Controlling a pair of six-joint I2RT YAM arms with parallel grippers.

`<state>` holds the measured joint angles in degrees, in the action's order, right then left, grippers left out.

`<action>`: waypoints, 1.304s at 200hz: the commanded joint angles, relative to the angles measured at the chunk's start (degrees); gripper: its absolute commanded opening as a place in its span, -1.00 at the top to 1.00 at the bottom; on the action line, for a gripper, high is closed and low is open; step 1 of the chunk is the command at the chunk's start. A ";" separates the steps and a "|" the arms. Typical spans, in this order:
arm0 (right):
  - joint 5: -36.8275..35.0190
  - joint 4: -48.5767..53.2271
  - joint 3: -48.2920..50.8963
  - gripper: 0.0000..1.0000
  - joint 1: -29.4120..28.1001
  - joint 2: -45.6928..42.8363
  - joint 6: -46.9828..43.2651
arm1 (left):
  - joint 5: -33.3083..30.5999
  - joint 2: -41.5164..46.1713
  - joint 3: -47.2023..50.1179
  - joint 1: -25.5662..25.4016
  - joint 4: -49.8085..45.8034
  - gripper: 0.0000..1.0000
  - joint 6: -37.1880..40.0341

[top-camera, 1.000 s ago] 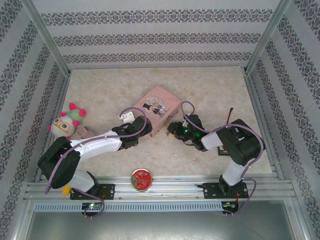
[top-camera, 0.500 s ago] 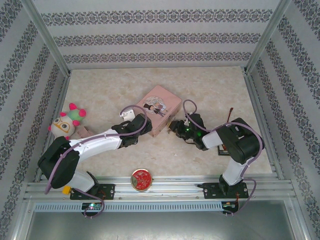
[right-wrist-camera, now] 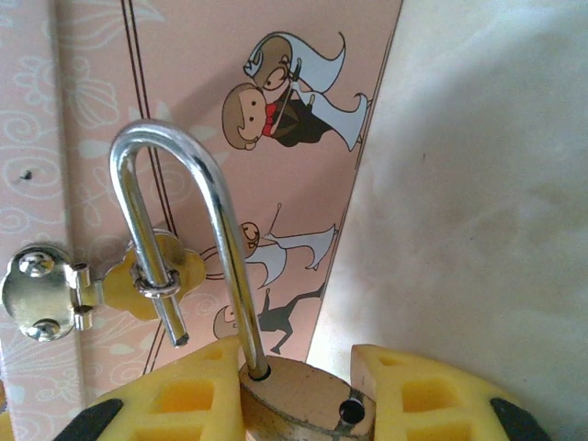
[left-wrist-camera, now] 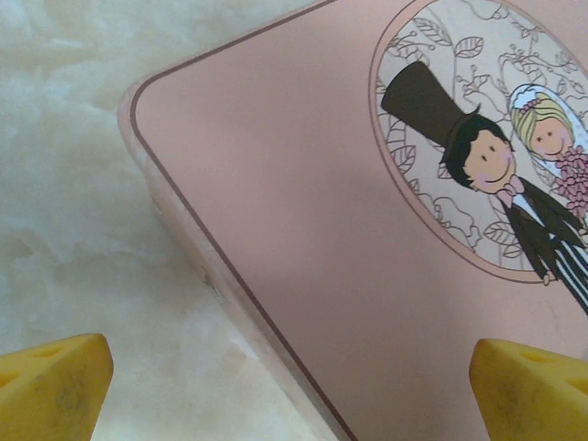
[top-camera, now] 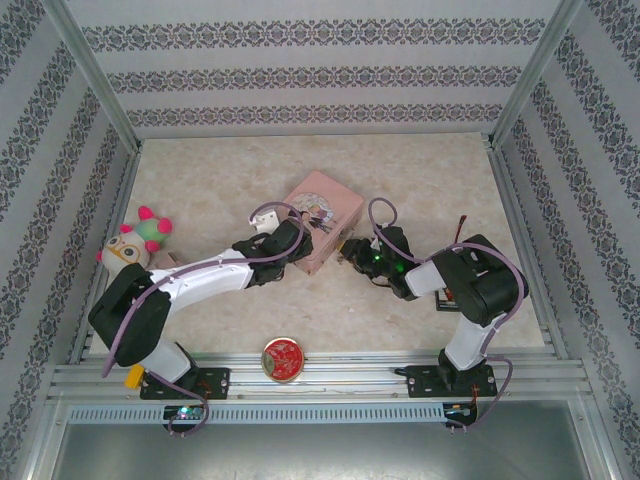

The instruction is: Unlock the padlock with the key

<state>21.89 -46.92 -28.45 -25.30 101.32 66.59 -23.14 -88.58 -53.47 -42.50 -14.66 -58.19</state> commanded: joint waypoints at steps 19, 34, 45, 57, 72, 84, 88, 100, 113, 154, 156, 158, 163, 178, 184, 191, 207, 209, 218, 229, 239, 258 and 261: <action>-1.78 -1.64 1.37 1.00 0.51 0.99 0.47 | -1.56 0.44 3.03 1.52 -1.82 -0.99 -3.59; -1.85 -1.95 1.70 1.00 0.51 0.91 0.63 | -1.47 0.49 3.72 1.89 -2.12 -0.99 -4.09; -1.89 -2.19 2.03 1.00 0.51 0.81 0.73 | -1.32 0.49 4.29 2.07 -2.39 -0.99 -4.47; -1.94 -2.51 2.41 1.00 0.51 0.66 1.04 | -1.28 0.72 5.20 2.18 -2.24 -0.99 -4.93; -2.00 -3.04 3.08 1.00 0.43 0.55 1.51 | -1.55 1.15 6.50 2.29 -1.75 -0.96 -5.74; -2.03 -3.63 3.75 1.00 0.34 0.50 1.95 | -1.60 1.62 7.41 2.42 -1.27 -0.93 -6.21; -2.09 -3.85 4.03 1.00 0.34 0.50 2.04 | -1.62 1.75 7.69 2.50 -1.11 -0.91 -6.29; -2.48 -4.44 4.81 1.00 0.17 0.38 2.55 | -1.82 2.23 8.40 2.81 -0.75 -0.82 -6.48; -3.35 -5.21 5.87 1.00 -0.18 0.05 3.18 | -1.81 2.79 9.03 3.16 -0.25 -0.69 -6.23; -6.70 -6.16 8.36 1.00 -1.76 -1.14 4.48 | -2.29 4.18 10.06 4.38 0.68 -0.54 -5.46; -6.86 -6.23 8.39 1.00 -1.88 -1.17 4.57 | -2.27 4.15 10.06 4.43 0.68 -0.54 -5.40; -6.97 -6.30 8.40 1.00 -1.97 -1.16 4.60 | -2.27 4.14 10.06 4.44 0.68 -0.54 -5.36; -7.25 -6.49 8.41 1.00 -2.11 -1.12 4.84 | -2.24 4.28 10.06 4.52 0.68 -0.54 -5.27; -7.98 -7.11 8.41 1.00 -2.51 -0.80 5.29 | -2.08 4.29 10.06 4.69 0.75 -0.54 -5.08; -8.09 -7.42 8.41 1.00 -2.71 -0.62 5.52 | -1.99 4.24 9.98 4.77 0.77 -0.55 -5.02; -8.09 -7.80 8.41 1.00 -2.74 -0.23 5.70 | -1.88 4.28 9.97 4.79 0.77 -0.55 -4.87; -7.96 -8.82 8.10 1.00 -2.74 0.57 6.26 | -1.82 4.19 9.80 4.87 0.77 -0.56 -4.65; -7.93 -8.99 8.07 1.00 -2.69 0.69 6.31 | -1.83 4.13 9.79 4.86 0.70 -0.57 -4.65; -7.92 -9.70 7.88 1.00 -2.74 1.13 6.52 | -1.73 4.11 9.80 4.84 0.68 -0.57 -4.65; -7.92 -10.50 7.71 1.00 -2.74 1.57 6.87 | -1.63 4.10 9.75 4.88 0.68 -0.58 -4.65; -8.00 -11.06 7.62 1.00 -2.74 1.84 7.05 | -1.45 4.13 9.80 4.86 0.68 -0.59 -4.65; -8.35 -11.78 7.62 1.00 -2.74 2.12 7.15 | -1.40 4.29 9.88 4.88 0.60 -0.59 -4.74; -8.42 -11.87 7.62 1.00 -2.74 2.13 7.15 | -1.39 4.34 9.90 4.88 0.55 -0.59 -4.74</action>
<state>16.93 -58.78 -21.67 -28.01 101.60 72.55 -22.92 -84.18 -45.32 -39.22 -9.02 -64.05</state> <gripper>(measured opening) 0.232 0.795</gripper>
